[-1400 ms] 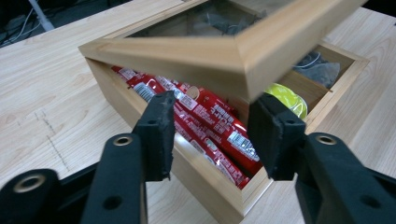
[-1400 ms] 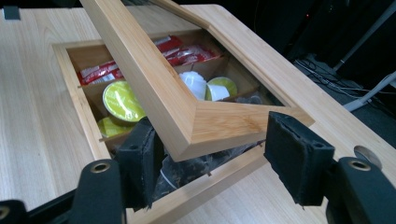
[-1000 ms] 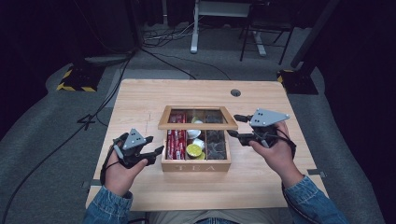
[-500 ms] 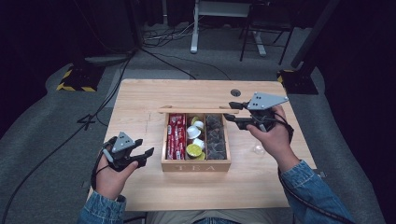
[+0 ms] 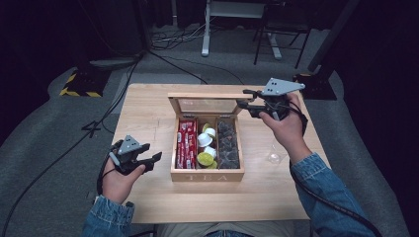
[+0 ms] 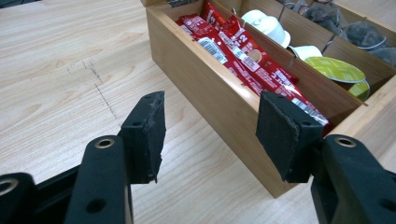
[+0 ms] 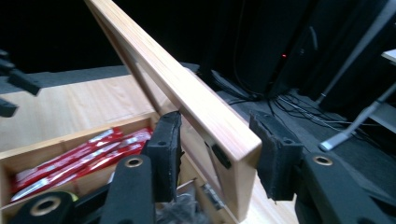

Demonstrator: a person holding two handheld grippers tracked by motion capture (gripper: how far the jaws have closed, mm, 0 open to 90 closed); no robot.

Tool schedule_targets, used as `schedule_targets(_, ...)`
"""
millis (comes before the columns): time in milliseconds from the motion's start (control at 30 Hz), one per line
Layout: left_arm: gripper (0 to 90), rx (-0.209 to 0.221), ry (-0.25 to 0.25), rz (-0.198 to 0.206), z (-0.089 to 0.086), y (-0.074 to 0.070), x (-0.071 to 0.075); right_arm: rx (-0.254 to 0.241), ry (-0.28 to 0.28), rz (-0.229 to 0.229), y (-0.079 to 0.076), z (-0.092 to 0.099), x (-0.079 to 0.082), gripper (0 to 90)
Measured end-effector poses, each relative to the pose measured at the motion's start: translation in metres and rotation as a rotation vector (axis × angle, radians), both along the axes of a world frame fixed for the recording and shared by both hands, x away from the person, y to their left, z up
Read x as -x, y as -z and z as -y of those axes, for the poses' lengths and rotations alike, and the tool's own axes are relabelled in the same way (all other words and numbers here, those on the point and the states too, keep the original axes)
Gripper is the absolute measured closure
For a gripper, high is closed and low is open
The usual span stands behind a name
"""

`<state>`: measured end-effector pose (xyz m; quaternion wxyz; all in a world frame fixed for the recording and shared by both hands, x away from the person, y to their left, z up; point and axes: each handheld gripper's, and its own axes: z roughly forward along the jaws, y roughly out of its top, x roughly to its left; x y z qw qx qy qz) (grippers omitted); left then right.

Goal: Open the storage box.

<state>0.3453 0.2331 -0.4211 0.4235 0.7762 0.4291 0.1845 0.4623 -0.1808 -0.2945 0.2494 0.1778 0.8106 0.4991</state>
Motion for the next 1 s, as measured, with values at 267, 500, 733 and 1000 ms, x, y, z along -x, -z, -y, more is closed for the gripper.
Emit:
schedule_targets(267,42.3,0.011,0.010,-0.022,0.002,0.005,-0.010,-0.010,0.041,0.013,-0.007,-0.002,-0.019,55.7)
schedule_targets(500,41.9,0.010,0.019,-0.028,0.003,0.007,-0.013,-0.032,0.080,0.003,-0.010,-0.004,-0.037,55.7)
schedule_targets(733,41.8,0.011,0.014,-0.032,0.001,0.009,-0.013,-0.020,0.100,-0.004,-0.007,-0.009,-0.051,56.9)
schedule_targets(1000,41.7,0.011,0.004,-0.033,-0.002,0.010,-0.010,-0.030,0.153,-0.013,-0.005,-0.010,-0.068,58.1)
